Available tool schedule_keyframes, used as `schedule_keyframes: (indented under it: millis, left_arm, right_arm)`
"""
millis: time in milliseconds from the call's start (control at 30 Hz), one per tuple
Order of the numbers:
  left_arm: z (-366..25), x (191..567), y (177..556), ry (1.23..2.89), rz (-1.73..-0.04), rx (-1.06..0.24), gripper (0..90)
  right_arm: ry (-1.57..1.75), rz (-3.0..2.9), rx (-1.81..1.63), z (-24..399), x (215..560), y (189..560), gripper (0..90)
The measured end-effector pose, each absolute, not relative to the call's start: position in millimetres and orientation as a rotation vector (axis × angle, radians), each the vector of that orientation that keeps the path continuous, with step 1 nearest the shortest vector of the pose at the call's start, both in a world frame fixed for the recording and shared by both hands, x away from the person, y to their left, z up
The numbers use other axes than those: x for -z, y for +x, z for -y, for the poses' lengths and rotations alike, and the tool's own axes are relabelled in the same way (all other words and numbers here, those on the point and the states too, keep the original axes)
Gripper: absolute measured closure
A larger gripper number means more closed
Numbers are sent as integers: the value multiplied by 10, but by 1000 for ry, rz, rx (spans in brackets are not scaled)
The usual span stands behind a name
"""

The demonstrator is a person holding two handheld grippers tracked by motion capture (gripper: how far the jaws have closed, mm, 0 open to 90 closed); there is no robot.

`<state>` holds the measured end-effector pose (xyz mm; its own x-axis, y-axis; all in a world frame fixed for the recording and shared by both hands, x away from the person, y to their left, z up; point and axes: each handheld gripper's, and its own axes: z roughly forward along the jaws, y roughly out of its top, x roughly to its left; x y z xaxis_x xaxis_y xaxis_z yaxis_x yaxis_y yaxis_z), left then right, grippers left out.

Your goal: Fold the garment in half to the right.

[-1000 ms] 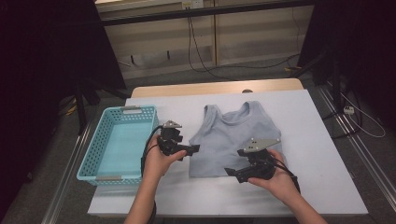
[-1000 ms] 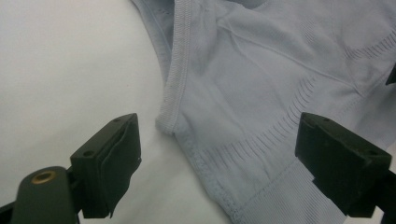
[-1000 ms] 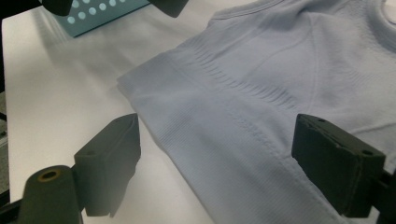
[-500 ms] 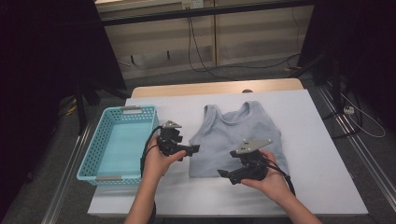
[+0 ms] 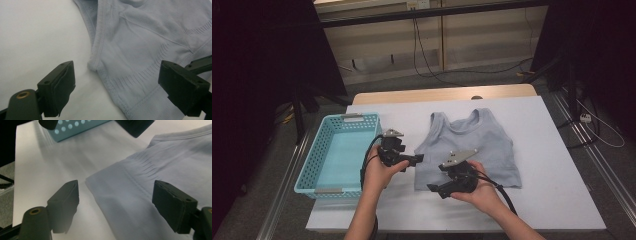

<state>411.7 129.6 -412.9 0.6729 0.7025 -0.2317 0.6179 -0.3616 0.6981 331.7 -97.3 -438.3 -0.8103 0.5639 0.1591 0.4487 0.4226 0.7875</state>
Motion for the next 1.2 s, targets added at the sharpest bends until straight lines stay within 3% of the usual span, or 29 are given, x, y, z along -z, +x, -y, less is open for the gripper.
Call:
schedule_keyframes:
  millis: [300,667,767,1200]
  left_arm:
    - [-1306,4152,4108,2072,-1034,-134,142]
    - [-1335,4180,4119,2076,-1054,-142,142]
    - [-1340,4182,4118,2077,-1054,-142,142]
    - [-1354,4156,4120,2076,-1053,-150,146]
  right_arm:
    - [824,-2586,-1286,806,4475,3343,359]
    - [775,-2626,-1201,716,4583,3380,393]
    - [749,-2605,-1161,700,4594,3370,452]
    - [773,-2564,-1138,683,4612,3370,543]
